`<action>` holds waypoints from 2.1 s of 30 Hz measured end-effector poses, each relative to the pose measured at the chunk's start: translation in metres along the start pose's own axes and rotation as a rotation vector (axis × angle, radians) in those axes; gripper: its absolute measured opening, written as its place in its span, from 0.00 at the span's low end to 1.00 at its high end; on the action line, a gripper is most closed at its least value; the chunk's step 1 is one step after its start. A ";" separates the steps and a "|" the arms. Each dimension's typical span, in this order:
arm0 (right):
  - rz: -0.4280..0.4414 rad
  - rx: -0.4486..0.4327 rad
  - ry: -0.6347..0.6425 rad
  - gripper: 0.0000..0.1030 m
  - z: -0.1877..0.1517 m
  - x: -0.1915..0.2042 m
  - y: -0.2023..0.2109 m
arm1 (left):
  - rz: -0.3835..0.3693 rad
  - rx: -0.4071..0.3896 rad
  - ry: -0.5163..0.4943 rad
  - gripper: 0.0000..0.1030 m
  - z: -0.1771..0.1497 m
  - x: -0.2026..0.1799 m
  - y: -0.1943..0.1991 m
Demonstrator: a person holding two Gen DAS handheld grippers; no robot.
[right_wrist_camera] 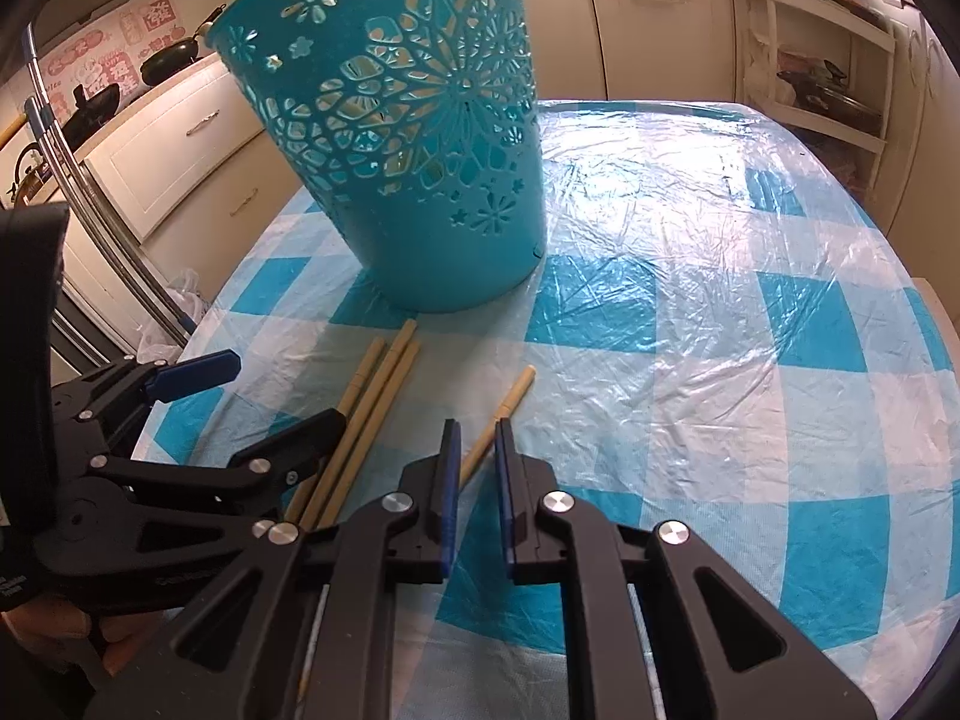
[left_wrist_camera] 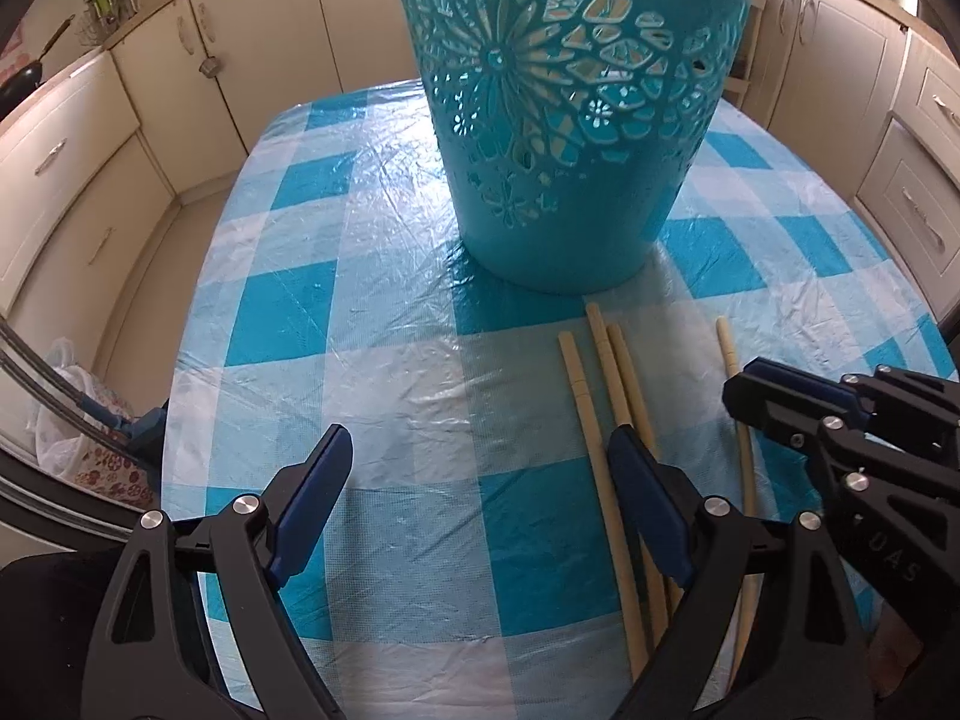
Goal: Organize utensils
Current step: 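Grasp another wooden chopstick with the left tool, then lift the chopstick with the left tool and drop it into the teal basket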
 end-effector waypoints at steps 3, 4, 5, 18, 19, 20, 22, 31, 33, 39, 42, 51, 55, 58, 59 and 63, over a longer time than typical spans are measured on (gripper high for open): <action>-0.001 -0.001 -0.003 0.11 0.001 0.000 -0.001 | 0.002 0.005 0.013 0.81 0.000 0.003 0.000; -0.001 -0.002 0.000 0.11 0.001 -0.001 -0.001 | 0.005 0.005 0.013 0.81 0.000 0.002 -0.001; -0.002 -0.001 0.005 0.11 0.002 -0.001 -0.002 | 0.007 0.005 0.013 0.80 0.000 0.002 -0.001; 0.067 0.113 0.081 0.11 0.008 -0.015 -0.005 | -0.074 0.024 0.031 0.21 0.011 -0.005 -0.002; 0.063 0.105 0.077 0.11 0.008 -0.015 -0.004 | -0.064 0.025 0.025 0.20 0.011 -0.006 -0.002; 0.061 0.097 0.089 0.11 0.007 -0.012 -0.004 | -0.059 0.023 0.020 0.17 0.011 -0.006 -0.003; 0.077 0.091 0.126 0.10 0.005 -0.003 -0.003 | -0.073 0.028 0.022 0.06 0.012 -0.008 -0.003; 0.064 0.051 0.135 0.10 0.003 0.000 -0.003 | -0.075 0.062 0.045 0.05 0.012 -0.002 -0.004; 0.056 0.034 0.149 0.10 0.002 0.002 -0.002 | -0.077 0.063 0.056 0.05 0.012 -0.001 -0.003; 0.031 0.001 0.191 0.10 0.001 0.006 -0.001 | -0.114 -0.027 0.138 0.05 0.027 0.012 0.031; 0.042 0.002 0.174 0.11 0.001 0.004 -0.002 | -0.158 -0.092 0.178 0.05 0.045 0.018 0.061; 0.045 0.002 0.208 0.19 -0.002 0.012 -0.005 | -0.254 -0.343 0.239 0.05 0.130 0.029 0.154; 0.048 0.001 0.203 0.20 -0.002 0.013 -0.004 | -0.255 -0.456 0.259 0.05 0.179 0.029 0.167; 0.053 0.001 0.196 0.20 -0.002 0.011 -0.004 | -0.232 -0.541 0.270 0.05 0.210 0.028 0.169; 0.058 0.002 0.192 0.21 -0.002 0.010 -0.004 | -0.222 -0.568 0.276 0.05 0.220 0.028 0.166; 0.079 0.005 0.188 0.26 -0.002 0.011 -0.004 | -0.143 -0.655 0.287 0.05 0.248 0.028 0.156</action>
Point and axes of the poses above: each gripper's, at about its wrist camera, not at the fingertips, and y roughly against the way its jaws point, x to its left, z to its top, the point moved 7 cm from there along -y, roughly the way its jaws point, and after that the axes turned 13 degrees about -x, right-handed, at the moved point
